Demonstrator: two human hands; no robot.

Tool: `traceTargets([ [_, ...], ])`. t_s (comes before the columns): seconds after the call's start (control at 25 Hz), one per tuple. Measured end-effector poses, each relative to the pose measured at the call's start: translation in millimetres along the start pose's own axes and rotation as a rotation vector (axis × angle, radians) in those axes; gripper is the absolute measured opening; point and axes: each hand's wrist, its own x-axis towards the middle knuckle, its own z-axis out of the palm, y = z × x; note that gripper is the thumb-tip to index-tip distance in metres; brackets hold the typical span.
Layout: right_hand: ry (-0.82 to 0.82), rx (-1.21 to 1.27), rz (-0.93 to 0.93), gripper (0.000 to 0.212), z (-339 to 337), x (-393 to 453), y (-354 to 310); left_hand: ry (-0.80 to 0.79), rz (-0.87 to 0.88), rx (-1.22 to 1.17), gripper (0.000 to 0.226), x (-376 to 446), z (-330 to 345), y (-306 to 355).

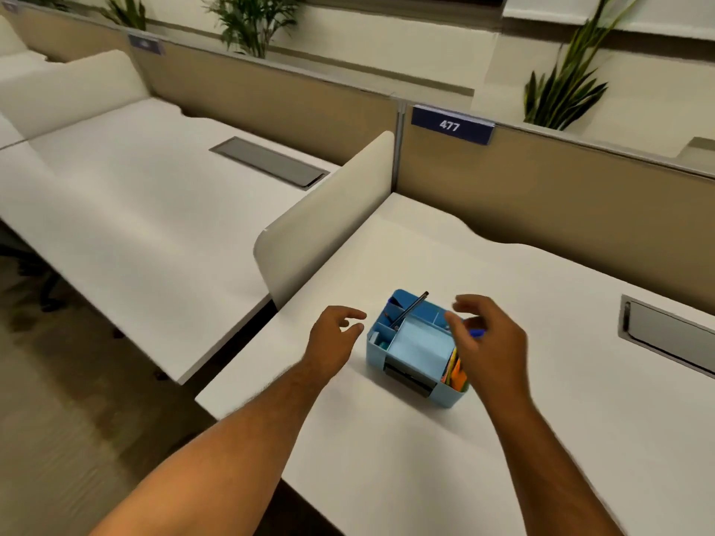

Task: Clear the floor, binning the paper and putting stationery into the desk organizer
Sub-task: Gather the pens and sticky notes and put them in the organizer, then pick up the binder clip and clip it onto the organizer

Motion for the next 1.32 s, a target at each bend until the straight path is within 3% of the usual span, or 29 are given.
traceTargets([
  [0.08, -0.043, 0.108, 0.003, 0.013, -12, -21, 4, 0.035, -0.107, -0.049, 0.016, -27, -13, -17],
  [0.16, -0.204, 0.185, -0.007, 0.014, -9, -43, 9, 0.08, -0.222, -0.071, 0.015, -57, -26, -37],
  [0.28, -0.482, 0.15, -0.037, 0.016, 15, -73, 18, 0.21, -0.373, -0.109, 0.013, -103, -41, -60],
  [0.4, -0.658, 0.109, -0.041, 0.015, 41, -101, 17, 0.262, -0.426, -0.125, 0.01, -145, -51, -76],
  [0.68, -0.8, 0.052, -0.094, 0.013, 90, -197, -7, 0.276, -0.444, -0.142, 0.016, -251, -107, -137],
  [0.96, -0.888, -0.098, -0.007, 0.019, 142, -320, -13, 0.207, -0.557, -0.18, 0.03, -366, -168, -230],
  [1.12, -0.993, -0.213, 0.027, 0.026, 171, -370, 9, 0.198, -0.655, -0.194, 0.035, -412, -184, -270],
  [1.32, -1.149, -0.376, 0.089, 0.026, 230, -409, 87, 0.176, -0.806, -0.159, 0.038, -435, -165, -346],
])
